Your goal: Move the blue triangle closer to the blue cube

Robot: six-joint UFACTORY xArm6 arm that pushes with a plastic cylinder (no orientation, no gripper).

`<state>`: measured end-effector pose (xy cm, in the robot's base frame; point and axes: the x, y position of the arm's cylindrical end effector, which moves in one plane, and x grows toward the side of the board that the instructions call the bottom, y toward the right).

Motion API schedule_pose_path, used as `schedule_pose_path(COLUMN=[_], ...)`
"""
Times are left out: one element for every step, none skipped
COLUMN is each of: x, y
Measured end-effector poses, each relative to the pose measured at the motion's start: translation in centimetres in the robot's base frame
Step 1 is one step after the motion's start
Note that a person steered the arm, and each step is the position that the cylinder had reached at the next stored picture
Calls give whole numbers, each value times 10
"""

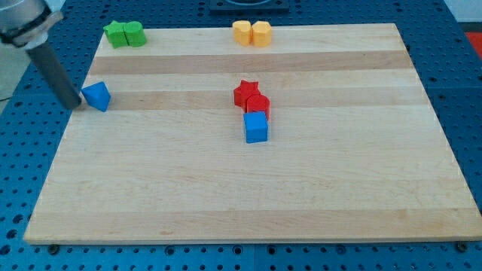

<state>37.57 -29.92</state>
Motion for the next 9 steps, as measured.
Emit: schedule_pose_path(x=[-6, 43, 93, 85, 57, 64, 113, 134, 134], y=[54, 129, 171, 150, 124, 162, 214, 233, 215])
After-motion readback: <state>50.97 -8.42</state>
